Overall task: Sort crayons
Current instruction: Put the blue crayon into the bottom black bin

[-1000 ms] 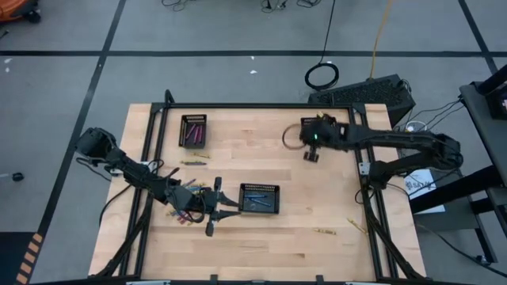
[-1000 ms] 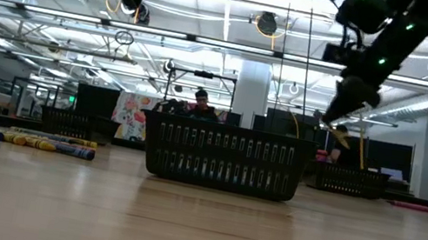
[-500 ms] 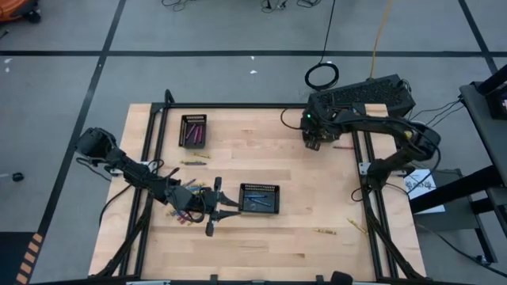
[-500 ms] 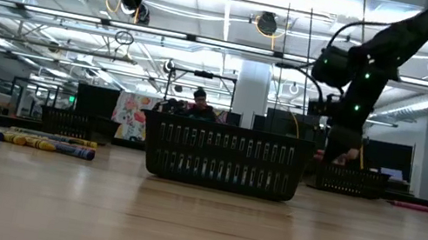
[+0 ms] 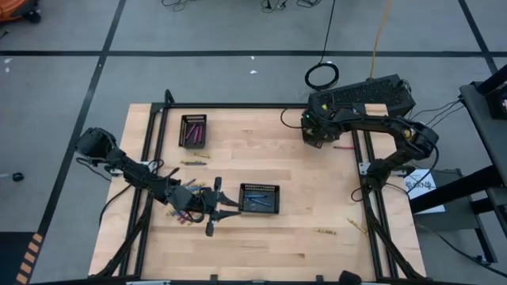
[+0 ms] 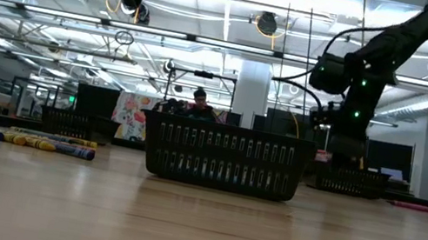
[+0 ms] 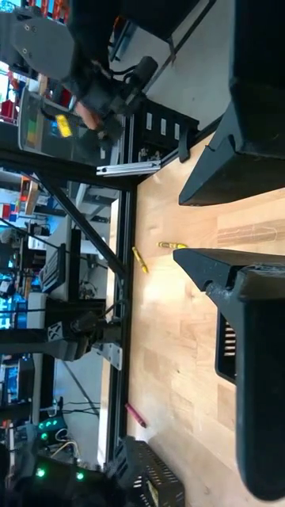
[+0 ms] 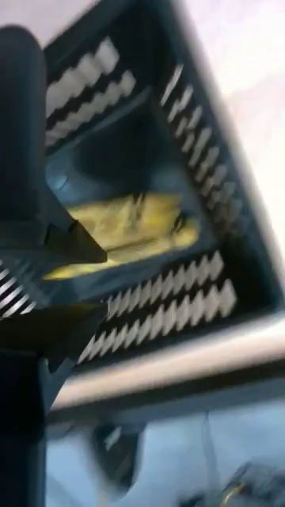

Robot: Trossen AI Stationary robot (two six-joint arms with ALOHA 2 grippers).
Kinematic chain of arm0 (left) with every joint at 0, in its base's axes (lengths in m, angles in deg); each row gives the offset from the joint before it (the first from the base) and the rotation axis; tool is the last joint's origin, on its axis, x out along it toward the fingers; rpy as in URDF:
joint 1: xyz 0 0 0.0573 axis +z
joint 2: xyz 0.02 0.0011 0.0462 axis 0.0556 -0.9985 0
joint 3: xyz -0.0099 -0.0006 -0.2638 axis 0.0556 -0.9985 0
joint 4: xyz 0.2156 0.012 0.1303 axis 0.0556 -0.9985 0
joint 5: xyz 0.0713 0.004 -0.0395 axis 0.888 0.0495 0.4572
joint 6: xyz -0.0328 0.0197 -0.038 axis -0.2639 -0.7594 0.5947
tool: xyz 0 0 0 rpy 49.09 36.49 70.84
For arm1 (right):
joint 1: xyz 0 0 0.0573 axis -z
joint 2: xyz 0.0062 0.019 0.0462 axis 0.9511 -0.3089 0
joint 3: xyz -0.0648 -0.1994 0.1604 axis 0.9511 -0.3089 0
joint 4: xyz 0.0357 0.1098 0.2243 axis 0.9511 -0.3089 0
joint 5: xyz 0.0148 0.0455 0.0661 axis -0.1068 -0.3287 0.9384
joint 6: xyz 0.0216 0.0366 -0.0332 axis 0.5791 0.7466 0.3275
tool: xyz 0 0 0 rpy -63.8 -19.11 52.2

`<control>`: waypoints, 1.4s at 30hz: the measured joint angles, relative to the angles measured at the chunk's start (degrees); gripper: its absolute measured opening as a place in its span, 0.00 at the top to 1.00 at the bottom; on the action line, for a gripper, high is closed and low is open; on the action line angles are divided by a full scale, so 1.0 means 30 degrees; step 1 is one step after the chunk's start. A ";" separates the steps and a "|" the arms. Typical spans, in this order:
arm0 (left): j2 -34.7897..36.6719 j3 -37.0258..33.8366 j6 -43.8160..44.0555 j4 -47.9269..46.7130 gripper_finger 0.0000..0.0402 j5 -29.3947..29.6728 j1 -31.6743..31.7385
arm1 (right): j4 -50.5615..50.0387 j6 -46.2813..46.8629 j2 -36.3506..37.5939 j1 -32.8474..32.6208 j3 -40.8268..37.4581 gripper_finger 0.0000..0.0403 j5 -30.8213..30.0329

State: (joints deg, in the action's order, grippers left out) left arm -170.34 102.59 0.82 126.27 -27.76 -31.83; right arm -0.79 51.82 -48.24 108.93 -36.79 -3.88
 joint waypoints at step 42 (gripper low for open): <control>0.0000 0.2869 0.3652 -1.9718 0.76 -0.4529 0.1081 | 2.1315 0.8318 0.0244 -2.3538 -0.4276 0.98 -0.6478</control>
State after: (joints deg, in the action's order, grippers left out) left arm -170.34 111.20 11.78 67.11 -41.35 -28.59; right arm 63.16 76.78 -47.51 38.31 -49.62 -23.31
